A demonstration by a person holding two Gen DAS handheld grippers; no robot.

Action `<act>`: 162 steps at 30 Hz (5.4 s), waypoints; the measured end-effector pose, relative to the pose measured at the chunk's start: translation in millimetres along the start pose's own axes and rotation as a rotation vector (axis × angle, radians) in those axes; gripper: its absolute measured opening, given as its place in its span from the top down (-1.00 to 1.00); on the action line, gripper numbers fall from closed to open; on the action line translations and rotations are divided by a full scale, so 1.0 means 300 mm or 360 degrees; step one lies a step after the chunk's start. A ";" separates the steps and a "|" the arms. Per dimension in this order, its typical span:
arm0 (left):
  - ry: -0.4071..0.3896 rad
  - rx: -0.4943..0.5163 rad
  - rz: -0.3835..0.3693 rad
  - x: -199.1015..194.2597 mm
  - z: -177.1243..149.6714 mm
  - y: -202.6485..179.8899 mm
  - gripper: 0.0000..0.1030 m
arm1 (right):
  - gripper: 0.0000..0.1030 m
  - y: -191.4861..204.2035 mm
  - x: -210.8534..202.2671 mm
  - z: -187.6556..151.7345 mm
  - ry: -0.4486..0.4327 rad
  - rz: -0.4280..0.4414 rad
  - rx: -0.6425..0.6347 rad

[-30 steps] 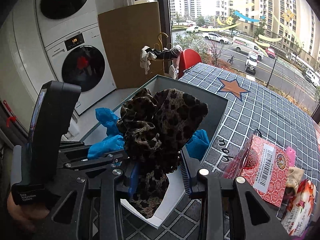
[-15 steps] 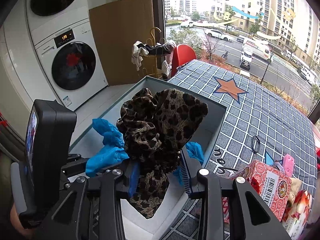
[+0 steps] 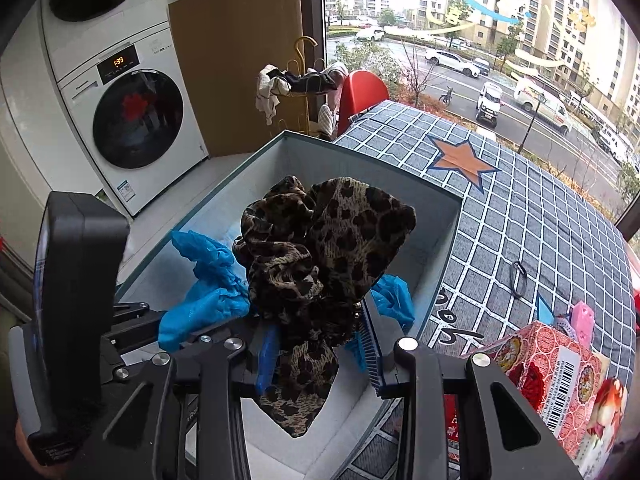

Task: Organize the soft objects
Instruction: 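Lower the shoe cover and leopard scrunchie into the box and open both grippers, then move both grippers from the box back to the items on the table, then grasp the maroon-and-lilac knit hat with the left gripper while the right gripper grasps the beige sock, then lift the knit hat and beige sock off the table with both grippers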

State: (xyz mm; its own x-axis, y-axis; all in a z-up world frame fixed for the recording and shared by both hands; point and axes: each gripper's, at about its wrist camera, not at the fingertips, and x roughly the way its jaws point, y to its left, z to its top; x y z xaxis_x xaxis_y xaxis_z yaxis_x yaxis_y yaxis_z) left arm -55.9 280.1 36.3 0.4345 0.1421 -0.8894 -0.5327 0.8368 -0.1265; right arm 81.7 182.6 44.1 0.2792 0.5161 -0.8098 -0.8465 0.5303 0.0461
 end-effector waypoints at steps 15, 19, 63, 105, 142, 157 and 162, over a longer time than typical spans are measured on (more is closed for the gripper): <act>-0.0136 -0.0018 -0.0020 -0.085 0.008 0.011 -0.19 | -0.40 -0.041 -0.090 0.091 -0.0154 -0.0044 0.0058; -0.0198 -0.0017 -0.0090 -0.132 -0.008 0.004 -0.27 | -0.41 -0.106 -0.210 0.075 -0.0299 -0.0049 0.0147; 0.0211 0.0934 -0.0230 0.078 -0.461 -0.903 -0.32 | -0.41 -0.862 -0.070 -0.282 0.0174 -0.0277 0.0103; -0.0174 0.0456 0.0124 0.293 0.114 -1.181 -0.54 | 0.36 -0.846 -0.457 -1.090 -0.0114 -0.0388 0.0881; -0.0005 0.0939 -0.0189 0.131 -0.426 -1.036 -0.02 | 0.27 -0.779 -0.399 -1.075 -0.0030 -0.0630 0.0784; -0.0037 0.1047 -0.0283 0.088 -0.522 -1.038 -0.04 | 0.37 -0.698 -0.404 -1.095 0.0021 -0.0706 0.0824; -0.0022 0.1013 -0.0283 0.098 -0.518 -1.034 -0.12 | 0.37 -0.700 -0.405 -1.093 0.0016 -0.0709 0.0829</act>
State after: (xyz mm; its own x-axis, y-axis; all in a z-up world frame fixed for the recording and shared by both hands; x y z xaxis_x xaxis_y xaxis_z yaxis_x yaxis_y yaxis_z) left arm 9.3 -57.4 -19.0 0.4876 -0.0240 -0.8727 0.0794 0.9967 0.0170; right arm 76.9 -212.0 -59.2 0.5440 0.1685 -0.8220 -0.3225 0.9464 -0.0195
